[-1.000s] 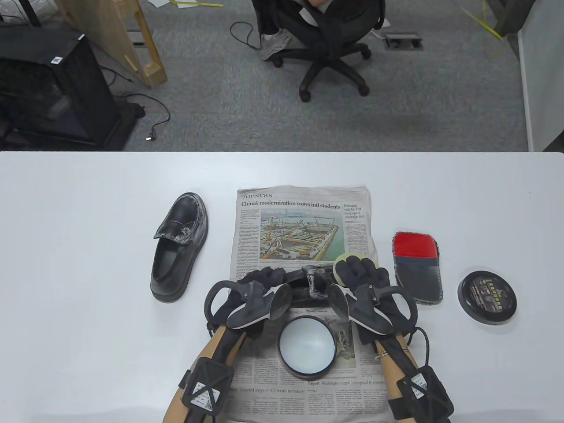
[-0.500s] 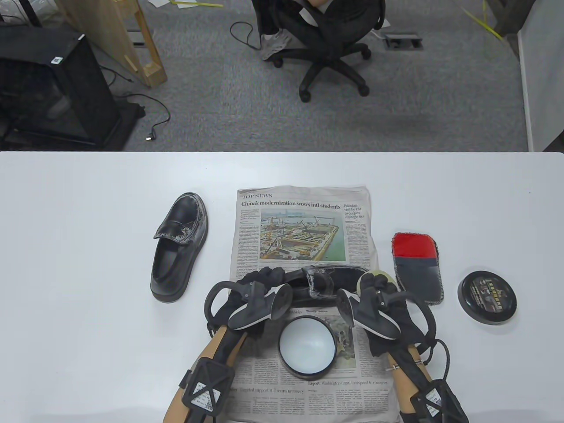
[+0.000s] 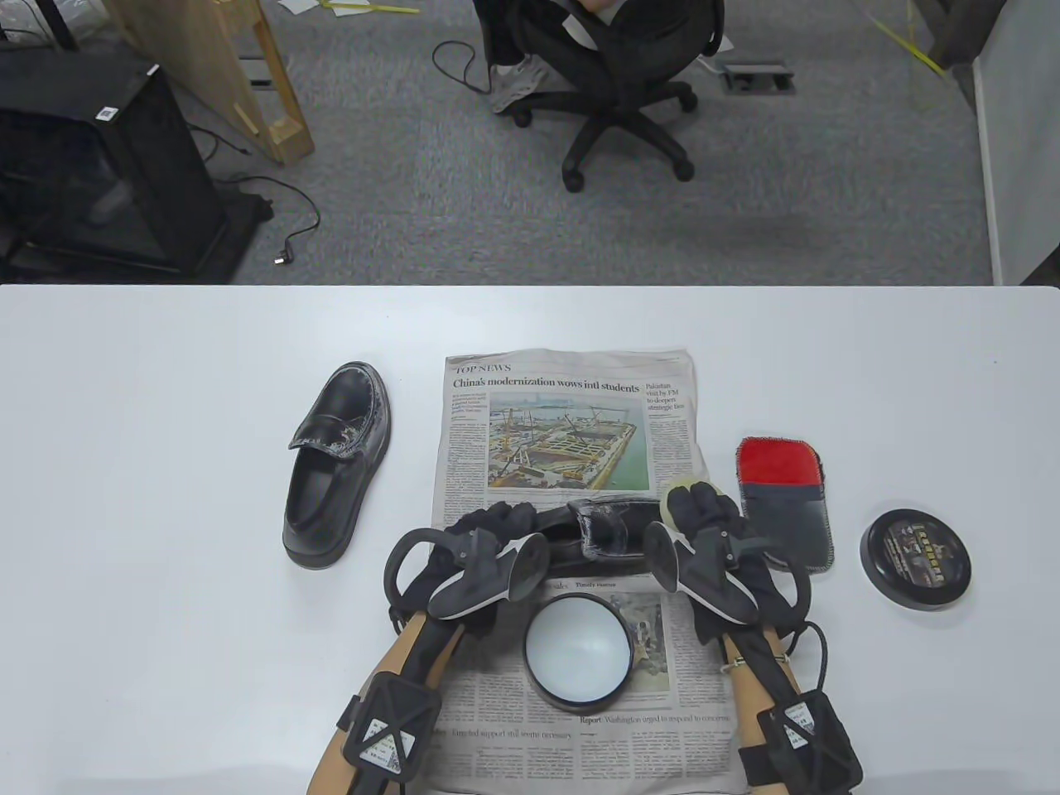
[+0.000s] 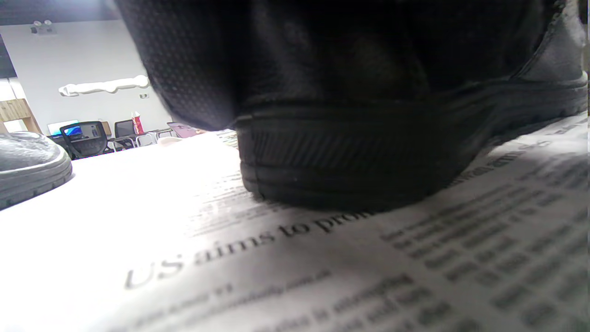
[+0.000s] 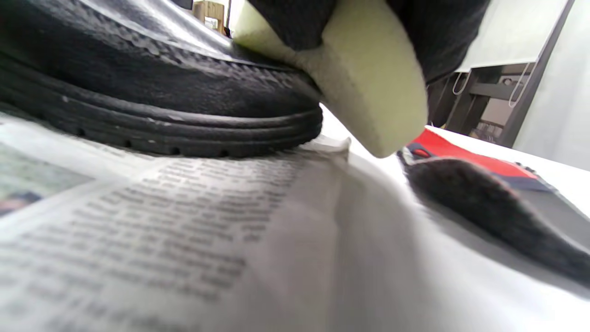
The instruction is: Dip and apply leather care cream with polishing sponge on shoes
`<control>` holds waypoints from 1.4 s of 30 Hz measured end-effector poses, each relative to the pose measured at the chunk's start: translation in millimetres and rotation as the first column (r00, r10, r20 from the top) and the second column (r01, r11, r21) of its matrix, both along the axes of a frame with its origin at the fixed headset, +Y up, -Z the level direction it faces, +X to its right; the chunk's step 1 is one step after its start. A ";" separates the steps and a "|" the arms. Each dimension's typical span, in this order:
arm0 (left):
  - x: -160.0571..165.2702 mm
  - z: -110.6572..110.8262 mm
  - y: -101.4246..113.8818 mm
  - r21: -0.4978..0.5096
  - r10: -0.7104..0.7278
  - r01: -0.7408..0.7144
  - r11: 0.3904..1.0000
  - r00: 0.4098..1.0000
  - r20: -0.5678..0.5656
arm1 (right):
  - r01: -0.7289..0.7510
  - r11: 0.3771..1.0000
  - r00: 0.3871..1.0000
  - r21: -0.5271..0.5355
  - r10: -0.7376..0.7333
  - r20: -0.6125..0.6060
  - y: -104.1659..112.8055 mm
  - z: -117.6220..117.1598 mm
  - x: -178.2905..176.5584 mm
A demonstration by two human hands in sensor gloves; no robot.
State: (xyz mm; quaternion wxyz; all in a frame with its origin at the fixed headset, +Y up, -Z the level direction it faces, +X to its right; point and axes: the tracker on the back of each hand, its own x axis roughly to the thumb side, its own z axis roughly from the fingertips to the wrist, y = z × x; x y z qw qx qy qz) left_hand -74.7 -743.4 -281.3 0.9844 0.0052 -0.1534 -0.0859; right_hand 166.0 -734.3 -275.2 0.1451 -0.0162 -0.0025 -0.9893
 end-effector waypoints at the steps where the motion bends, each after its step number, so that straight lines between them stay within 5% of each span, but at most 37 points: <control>1: 0.2 0.0 0.1 0.000 -0.004 0.004 1.000 1.000 -0.002 | -0.021 0.999 1.000 -0.029 0.021 -0.001 2.3 3.6 -0.5; 7: 0.2 -0.6 -0.2 -0.001 -0.002 0.002 1.000 1.000 0.010 | -0.171 0.979 0.983 -0.112 0.161 -0.093 15.9 25.3 -31.2; 14: -0.1 -1.4 -0.6 -0.013 0.005 -0.004 1.000 1.000 0.027 | -0.077 0.991 0.975 0.108 0.098 -0.197 18.3 23.5 -51.2; 19: -0.3 -1.4 -1.1 -0.010 0.011 -0.011 1.000 1.000 0.027 | 0.087 0.992 0.993 0.090 -0.079 -0.090 -3.0 0.8 -20.8; 28: -0.2 -0.6 -1.1 0.003 0.011 -0.011 1.000 1.000 0.008 | -0.090 0.989 0.996 -0.115 0.091 -0.003 10.2 12.0 -12.6; 33: 0.1 -1.1 -1.2 -0.003 0.008 -0.008 1.000 1.000 0.021 | -0.168 0.982 0.982 -0.084 0.160 -0.100 18.9 26.8 -39.9; 37: 0.1 -1.6 -1.5 -0.012 0.010 -0.010 1.000 1.000 0.029 | -0.037 0.998 0.985 0.041 0.043 -0.164 16.3 19.7 -42.5; 42: 0.1 -1.4 -2.1 -0.006 0.020 -0.020 1.000 0.999 0.029 | 0.114 0.993 0.991 0.043 -0.110 -0.075 -1.1 -1.1 -19.3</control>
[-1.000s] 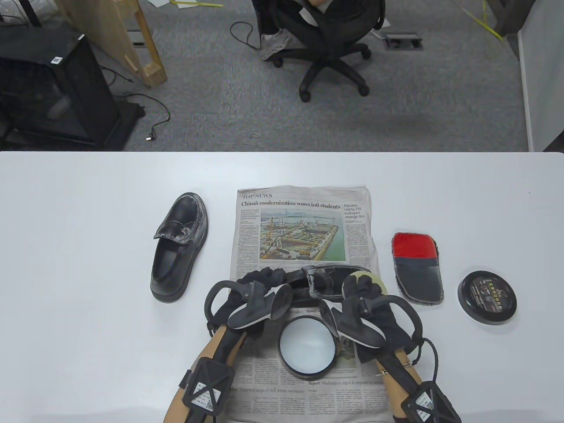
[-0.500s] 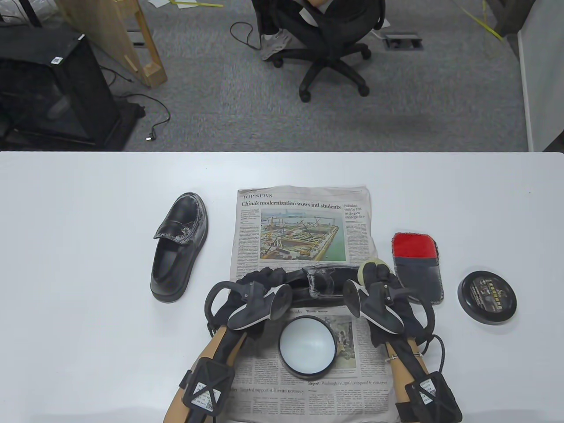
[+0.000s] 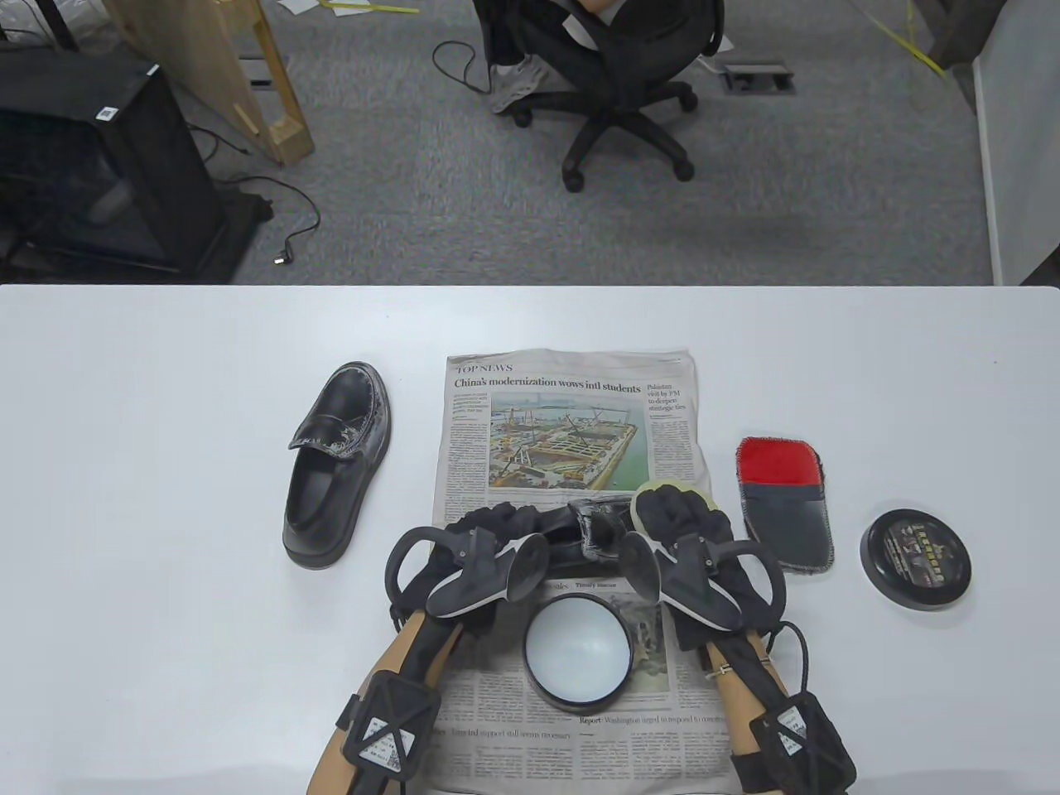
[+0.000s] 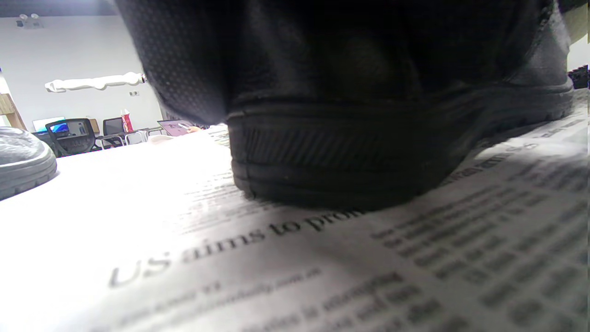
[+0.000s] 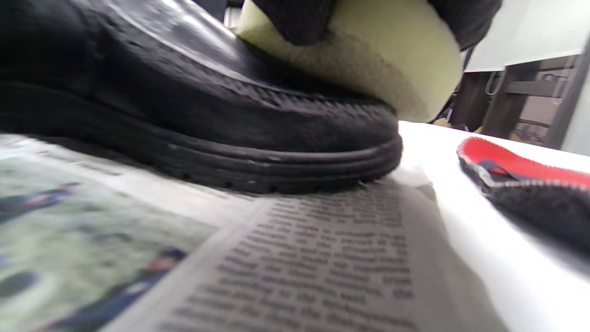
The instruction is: Dip and apply leather care cream with polishing sponge on shoes
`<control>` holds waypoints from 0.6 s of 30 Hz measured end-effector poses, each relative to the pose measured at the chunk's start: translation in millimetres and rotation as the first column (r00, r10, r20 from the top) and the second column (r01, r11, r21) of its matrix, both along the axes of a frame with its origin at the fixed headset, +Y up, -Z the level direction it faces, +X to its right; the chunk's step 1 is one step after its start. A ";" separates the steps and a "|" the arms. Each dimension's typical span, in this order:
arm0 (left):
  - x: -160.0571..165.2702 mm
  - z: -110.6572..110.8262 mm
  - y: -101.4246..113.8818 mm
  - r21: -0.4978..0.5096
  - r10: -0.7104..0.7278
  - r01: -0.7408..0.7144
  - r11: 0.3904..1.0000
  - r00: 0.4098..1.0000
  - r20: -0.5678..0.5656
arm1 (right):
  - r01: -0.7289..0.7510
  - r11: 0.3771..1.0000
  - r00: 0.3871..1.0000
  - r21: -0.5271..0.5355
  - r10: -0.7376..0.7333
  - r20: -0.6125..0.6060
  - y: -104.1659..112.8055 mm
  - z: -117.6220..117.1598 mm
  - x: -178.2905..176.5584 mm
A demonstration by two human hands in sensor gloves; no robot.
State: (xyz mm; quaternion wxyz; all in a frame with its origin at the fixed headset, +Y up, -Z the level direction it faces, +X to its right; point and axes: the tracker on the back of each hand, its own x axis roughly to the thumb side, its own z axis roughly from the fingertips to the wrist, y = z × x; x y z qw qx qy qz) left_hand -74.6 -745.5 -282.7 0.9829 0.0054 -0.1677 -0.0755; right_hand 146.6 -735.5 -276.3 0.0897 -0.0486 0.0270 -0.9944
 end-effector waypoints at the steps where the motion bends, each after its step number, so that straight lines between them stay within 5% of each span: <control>1: 0.0 0.1 0.0 0.003 0.000 0.000 1.000 1.000 -0.001 | -0.009 1.000 1.000 -0.007 0.009 0.020 -1.4 -2.0 4.1; 6: 0.0 0.6 0.1 0.010 0.002 -0.001 1.000 1.000 -0.015 | -0.088 0.995 0.990 -0.043 0.092 0.103 -5.1 -4.8 22.4; 12: 0.5 0.6 0.4 0.004 -0.004 0.004 1.000 1.000 -0.020 | -0.211 0.965 0.974 -0.154 0.220 0.049 8.0 12.5 10.0; 18: 0.7 -0.1 0.1 -0.004 -0.006 0.006 1.000 1.000 -0.004 | -0.240 0.969 0.970 -0.054 0.237 -0.059 21.9 26.0 -20.6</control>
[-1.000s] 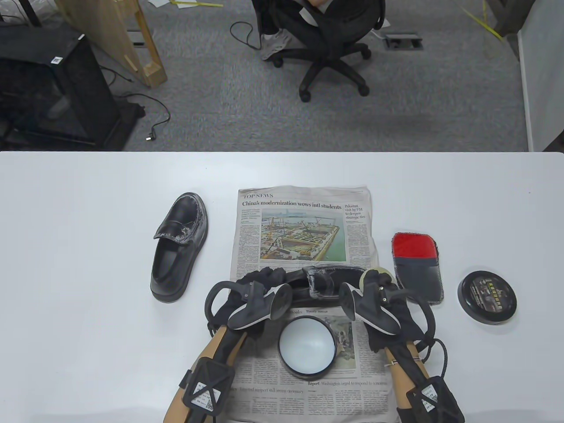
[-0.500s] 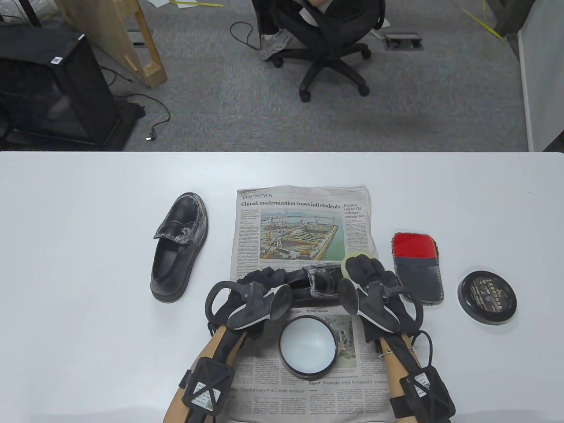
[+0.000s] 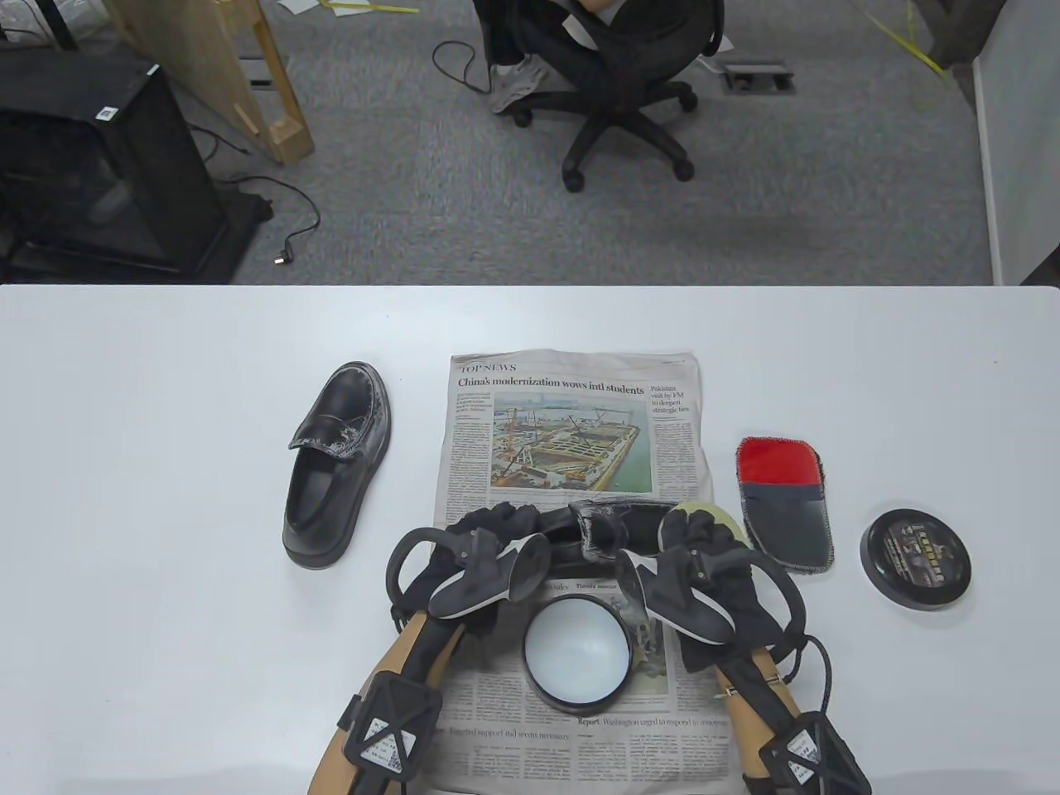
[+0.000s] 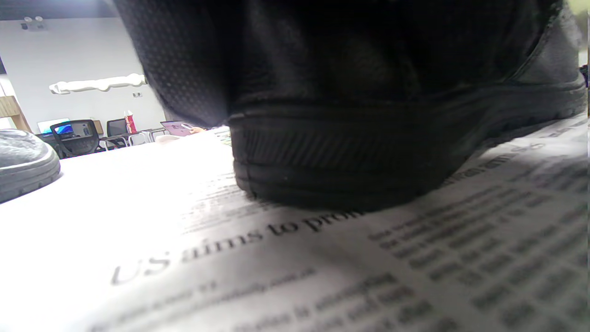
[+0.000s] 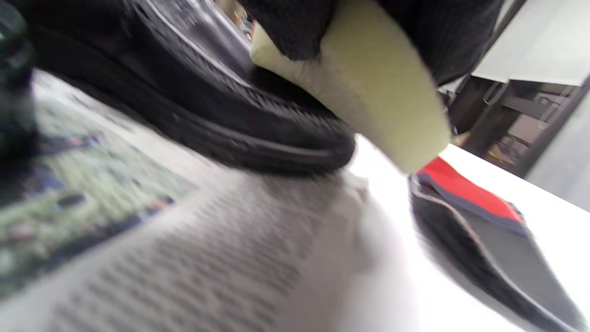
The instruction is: Dip and apply leather care cream with polishing sponge on shoes
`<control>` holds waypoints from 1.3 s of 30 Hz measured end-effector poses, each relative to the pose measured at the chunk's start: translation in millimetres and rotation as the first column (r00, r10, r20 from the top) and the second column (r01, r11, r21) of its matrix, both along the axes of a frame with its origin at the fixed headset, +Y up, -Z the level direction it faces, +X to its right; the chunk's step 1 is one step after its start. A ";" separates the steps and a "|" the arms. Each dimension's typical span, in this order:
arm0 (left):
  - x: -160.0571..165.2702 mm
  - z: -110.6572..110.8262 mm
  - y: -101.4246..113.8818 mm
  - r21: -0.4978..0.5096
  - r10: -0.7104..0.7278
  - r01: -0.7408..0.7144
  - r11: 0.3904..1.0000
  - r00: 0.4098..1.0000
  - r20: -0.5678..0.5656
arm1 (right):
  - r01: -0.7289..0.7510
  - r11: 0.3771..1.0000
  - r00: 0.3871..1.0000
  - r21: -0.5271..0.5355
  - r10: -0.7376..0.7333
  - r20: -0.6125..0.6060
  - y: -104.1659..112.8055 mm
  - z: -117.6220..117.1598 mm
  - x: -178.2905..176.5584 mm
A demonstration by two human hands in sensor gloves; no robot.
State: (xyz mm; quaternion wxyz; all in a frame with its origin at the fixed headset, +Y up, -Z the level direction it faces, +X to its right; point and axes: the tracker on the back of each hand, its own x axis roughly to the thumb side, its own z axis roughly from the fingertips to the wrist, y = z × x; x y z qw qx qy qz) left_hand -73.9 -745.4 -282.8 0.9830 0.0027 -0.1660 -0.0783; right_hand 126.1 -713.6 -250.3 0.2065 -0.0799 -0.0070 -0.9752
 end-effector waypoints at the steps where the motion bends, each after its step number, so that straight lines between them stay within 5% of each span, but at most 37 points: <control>1: 0.0 -0.2 0.1 -0.006 -0.002 0.002 1.000 1.000 0.003 | 0.068 0.998 0.997 0.011 -0.067 -0.033 -0.7 -1.7 -2.1; 7: -0.3 -0.5 -0.2 -0.021 -0.001 0.001 1.000 1.000 0.014 | 0.202 0.978 0.978 0.056 -0.204 0.033 -24.7 -24.5 19.6; 16: -0.9 0.0 -0.5 -0.011 0.005 -0.005 1.000 1.000 -0.004 | 0.169 0.985 0.974 -0.045 -0.160 0.158 -17.8 -23.2 46.0; 23: -1.0 -0.2 -0.5 -0.014 0.003 -0.003 1.000 1.000 0.002 | 0.051 0.997 0.998 -0.057 -0.049 0.035 3.3 -2.1 17.6; 30: -1.3 -0.4 -1.0 -0.014 0.010 -0.010 1.000 1.000 0.012 | 0.283 0.958 0.959 0.052 -0.281 -0.042 -11.8 -15.8 12.8; 39: 0.7 1.2 -0.6 0.006 -0.015 0.015 1.000 1.000 -0.005 | 0.083 0.994 0.992 0.068 -0.089 0.089 -17.0 -21.7 38.9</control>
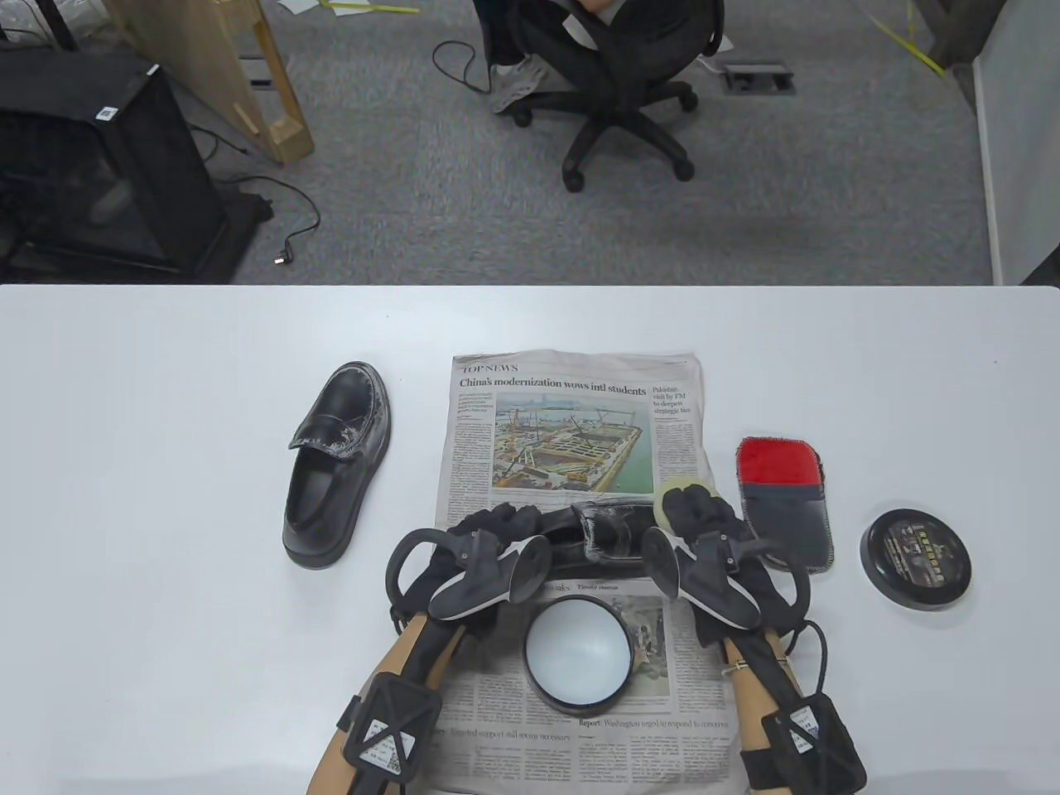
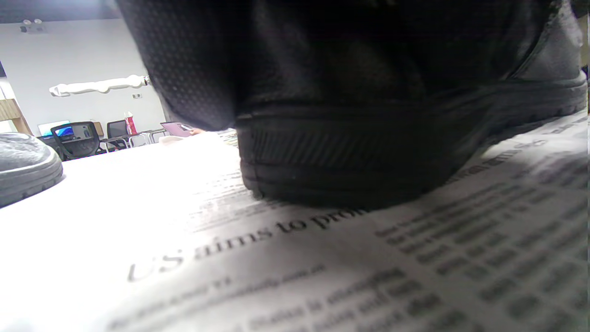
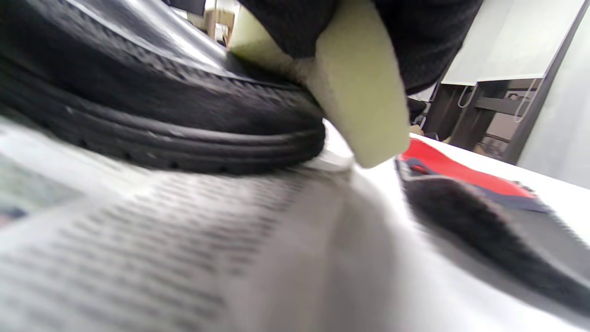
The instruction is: Dip and apply leather care cream with polishing sponge on shoes
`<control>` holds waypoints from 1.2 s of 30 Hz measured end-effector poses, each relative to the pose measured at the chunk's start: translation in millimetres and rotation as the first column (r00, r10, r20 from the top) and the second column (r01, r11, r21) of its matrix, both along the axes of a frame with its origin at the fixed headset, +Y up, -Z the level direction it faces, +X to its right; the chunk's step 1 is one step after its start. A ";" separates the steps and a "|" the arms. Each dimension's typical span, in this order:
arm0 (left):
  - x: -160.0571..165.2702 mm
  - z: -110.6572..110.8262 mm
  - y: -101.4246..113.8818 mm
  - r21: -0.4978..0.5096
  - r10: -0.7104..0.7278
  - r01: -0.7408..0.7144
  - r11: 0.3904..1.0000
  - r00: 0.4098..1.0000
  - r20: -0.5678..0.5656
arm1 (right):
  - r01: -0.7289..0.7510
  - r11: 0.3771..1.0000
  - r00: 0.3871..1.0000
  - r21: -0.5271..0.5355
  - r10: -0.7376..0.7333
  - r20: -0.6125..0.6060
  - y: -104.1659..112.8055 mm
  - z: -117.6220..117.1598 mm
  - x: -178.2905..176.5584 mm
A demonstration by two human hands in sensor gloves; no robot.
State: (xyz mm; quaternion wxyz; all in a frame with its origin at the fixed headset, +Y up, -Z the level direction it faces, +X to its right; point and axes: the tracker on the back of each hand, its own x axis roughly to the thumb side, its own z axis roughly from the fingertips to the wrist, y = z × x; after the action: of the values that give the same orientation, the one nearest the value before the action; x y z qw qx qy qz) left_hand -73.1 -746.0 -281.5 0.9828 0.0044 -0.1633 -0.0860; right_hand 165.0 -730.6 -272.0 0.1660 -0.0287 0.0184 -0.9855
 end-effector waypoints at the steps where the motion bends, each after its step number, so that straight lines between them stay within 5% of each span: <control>1: 0.1 0.1 0.2 0.000 -0.002 0.002 1.000 1.000 -0.002 | -0.004 1.000 1.000 -0.019 0.004 0.002 1.5 2.2 2.3; 7: 0.6 0.0 0.2 -0.005 0.002 -0.002 1.000 1.000 0.001 | -0.042 0.998 0.996 -0.043 0.038 -0.082 15.9 20.4 -8.9; 12: 0.4 -0.9 -0.2 -0.014 0.006 -0.005 1.000 1.000 0.017 | 0.061 0.996 0.981 0.072 -0.046 -0.187 16.1 22.7 -31.8; 18: 0.5 -0.7 -0.7 -0.009 0.011 -0.011 1.000 1.000 0.018 | 0.091 0.992 0.993 0.090 -0.084 -0.084 0.1 1.4 -18.0; 24: 0.8 -0.1 -0.2 -0.003 0.004 -0.004 1.000 1.000 0.005 | -0.065 0.998 0.998 0.010 0.065 0.003 1.2 4.7 -4.5; 30: 0.5 -0.1 -0.3 -0.005 0.008 -0.008 1.000 1.000 0.008 | -0.125 0.987 0.992 -0.106 0.120 -0.046 14.9 21.1 -24.7; 36: 0.3 -1.0 -0.6 -0.014 0.012 -0.012 1.000 1.000 0.019 | -0.039 0.999 0.988 0.025 0.042 -0.146 19.1 24.5 -42.0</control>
State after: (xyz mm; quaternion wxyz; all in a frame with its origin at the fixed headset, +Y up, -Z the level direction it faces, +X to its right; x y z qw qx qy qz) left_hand -72.9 -746.6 -282.5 0.9817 -0.0007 -0.1732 -0.0790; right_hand 123.0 -711.5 -247.5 0.1847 -0.0997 0.0406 -0.9769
